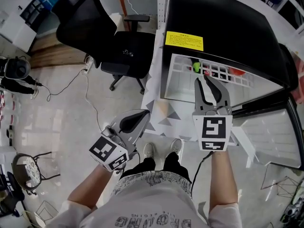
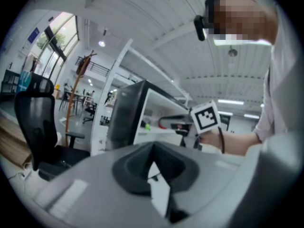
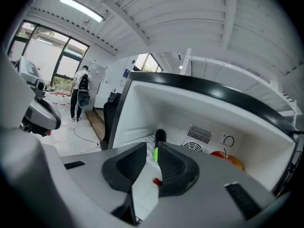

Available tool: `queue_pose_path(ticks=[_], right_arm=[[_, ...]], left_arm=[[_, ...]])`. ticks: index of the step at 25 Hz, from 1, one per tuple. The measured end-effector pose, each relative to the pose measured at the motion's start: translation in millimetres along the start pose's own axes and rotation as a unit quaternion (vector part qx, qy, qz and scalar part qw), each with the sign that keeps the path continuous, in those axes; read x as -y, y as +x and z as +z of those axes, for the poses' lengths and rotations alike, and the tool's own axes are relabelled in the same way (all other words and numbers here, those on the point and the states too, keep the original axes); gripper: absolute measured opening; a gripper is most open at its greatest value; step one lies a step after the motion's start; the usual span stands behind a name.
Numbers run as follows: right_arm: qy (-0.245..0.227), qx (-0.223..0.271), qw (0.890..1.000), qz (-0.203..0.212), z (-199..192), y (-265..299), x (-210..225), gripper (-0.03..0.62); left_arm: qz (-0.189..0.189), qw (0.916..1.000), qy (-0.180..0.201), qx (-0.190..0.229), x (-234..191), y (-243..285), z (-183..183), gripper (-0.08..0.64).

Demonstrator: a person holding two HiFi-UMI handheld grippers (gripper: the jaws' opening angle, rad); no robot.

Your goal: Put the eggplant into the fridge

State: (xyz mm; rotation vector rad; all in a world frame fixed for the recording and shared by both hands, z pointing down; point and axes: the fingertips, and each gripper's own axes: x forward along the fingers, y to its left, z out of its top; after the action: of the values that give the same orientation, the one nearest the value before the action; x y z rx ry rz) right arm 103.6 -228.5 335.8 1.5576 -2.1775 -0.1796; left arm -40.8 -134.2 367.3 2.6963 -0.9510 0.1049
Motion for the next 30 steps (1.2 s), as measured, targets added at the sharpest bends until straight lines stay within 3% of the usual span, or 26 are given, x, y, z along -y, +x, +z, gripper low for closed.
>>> queue_pose_path(ticks=[13,30], right_arm=[[0.017,0.03,0.999,0.017,2,-43,-10,0.017],[0.054,0.026,0.997,0.04,-19,-72,-36,0.005]], left_arm=[[-0.01,0.9999,0.008,0.001,13,6,3,0.008],[-0.013,0.9998,0.012,0.008,17,4,10,0.008]])
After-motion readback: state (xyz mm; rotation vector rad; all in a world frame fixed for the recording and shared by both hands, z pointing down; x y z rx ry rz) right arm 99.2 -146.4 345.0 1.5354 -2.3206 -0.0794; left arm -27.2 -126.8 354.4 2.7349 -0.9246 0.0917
